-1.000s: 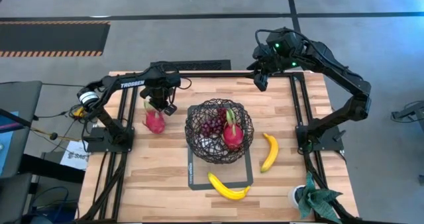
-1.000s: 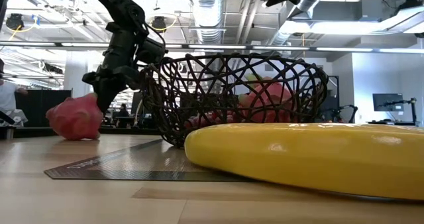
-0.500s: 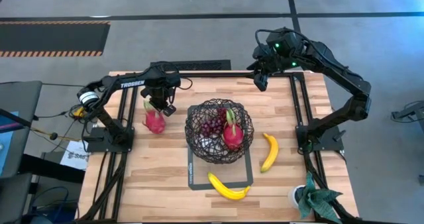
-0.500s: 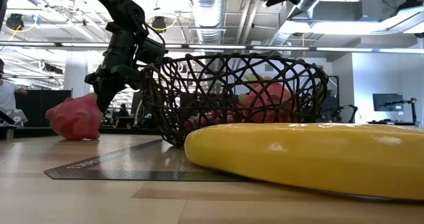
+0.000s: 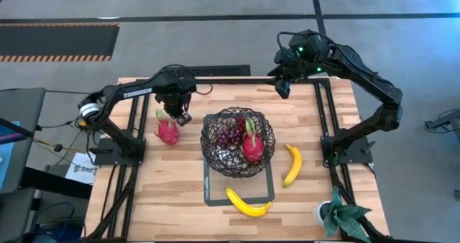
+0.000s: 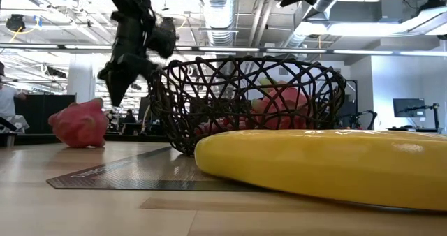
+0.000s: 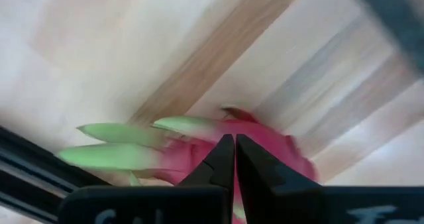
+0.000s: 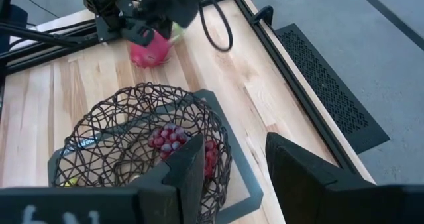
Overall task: Build produce basket
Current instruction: Put the red dragon fruit into the black wire basket
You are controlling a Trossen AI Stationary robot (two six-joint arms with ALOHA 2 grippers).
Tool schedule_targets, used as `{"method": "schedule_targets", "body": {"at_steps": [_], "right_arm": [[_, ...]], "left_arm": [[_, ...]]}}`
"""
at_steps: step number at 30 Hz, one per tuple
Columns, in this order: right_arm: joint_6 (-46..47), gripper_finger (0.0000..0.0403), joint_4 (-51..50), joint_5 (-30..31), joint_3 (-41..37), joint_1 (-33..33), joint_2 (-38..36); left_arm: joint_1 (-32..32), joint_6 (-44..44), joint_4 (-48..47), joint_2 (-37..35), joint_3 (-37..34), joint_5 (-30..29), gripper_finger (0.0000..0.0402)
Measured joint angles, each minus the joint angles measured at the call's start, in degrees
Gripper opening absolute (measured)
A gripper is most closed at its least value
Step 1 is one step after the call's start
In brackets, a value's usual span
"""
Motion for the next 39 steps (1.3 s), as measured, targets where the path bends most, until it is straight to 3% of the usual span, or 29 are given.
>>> {"method": "schedule_targets", "body": {"at_steps": [9,15,20,26,33,39], "right_arm": [[0.0,0.0181,0.55,0.0,0.0,0.0,0.0],[0.31,0.0179,0.55,0.0,0.0,0.0,0.0],[0.31,0.0182,0.53,0.0,0.0,0.05,0.0],[0.02,0.0185,0.4,0.0,0.0,1.36,0.0],[0.0,0.0178,0.42,0.02,0.0,3.1,0.0],[1.34,0.018,0.53,0.11,0.0,3.08,0.0]], "left_arm": [[-2.01,-6.86,-10.77,-7.89,8.17,-1.03,0.0],[-3.15,-8.62,-15.3,-9.76,7.47,0.2,0.0],[-3.13,-6.72,-13.78,-9.63,5.4,3.56,0.0009],[-2.71,-5.48,-13.52,-9.65,0.96,3.58,0.0071],[-1.67,-5.97,-5.76,-9.63,-3.01,3.49,0.0153],[-0.5,-5.56,-4.19,-9.58,-3.33,3.01,0.0189]]}}
